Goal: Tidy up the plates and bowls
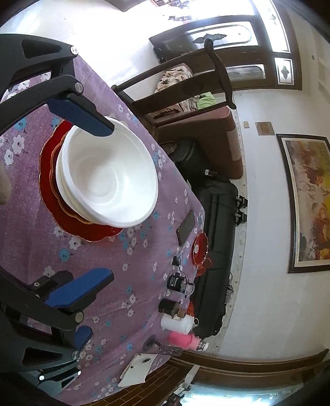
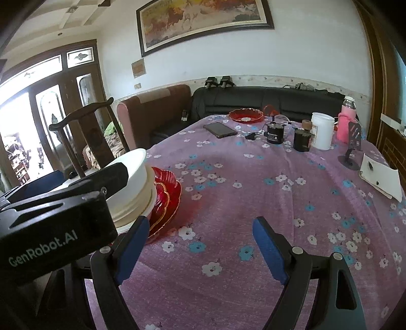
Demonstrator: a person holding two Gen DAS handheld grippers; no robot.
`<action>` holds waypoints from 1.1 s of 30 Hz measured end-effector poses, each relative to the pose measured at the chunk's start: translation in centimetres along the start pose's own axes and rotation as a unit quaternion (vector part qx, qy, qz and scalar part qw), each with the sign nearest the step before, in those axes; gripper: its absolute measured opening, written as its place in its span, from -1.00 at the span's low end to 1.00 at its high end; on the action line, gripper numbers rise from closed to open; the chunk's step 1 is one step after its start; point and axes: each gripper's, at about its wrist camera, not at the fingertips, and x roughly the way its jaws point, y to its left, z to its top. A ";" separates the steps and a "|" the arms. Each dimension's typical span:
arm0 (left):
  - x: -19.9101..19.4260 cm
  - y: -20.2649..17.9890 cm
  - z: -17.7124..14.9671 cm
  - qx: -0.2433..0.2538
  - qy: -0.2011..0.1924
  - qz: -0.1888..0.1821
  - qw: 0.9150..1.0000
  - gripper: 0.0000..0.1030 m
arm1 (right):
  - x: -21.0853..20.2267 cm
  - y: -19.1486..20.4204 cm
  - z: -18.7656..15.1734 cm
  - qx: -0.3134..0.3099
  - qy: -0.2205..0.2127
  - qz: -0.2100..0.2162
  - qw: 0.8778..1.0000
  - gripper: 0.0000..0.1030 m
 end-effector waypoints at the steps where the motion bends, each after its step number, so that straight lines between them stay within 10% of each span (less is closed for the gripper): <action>1: 0.0 0.2 0.0 -0.001 0.001 0.002 1.000 1.00 | 0.1 0.3 0.1 -0.004 0.001 0.000 1.000 0.70; 33: 1.8 5.7 0.2 -0.067 0.028 0.003 0.997 1.00 | 3.1 6.1 1.3 -0.065 0.048 0.006 0.997 0.70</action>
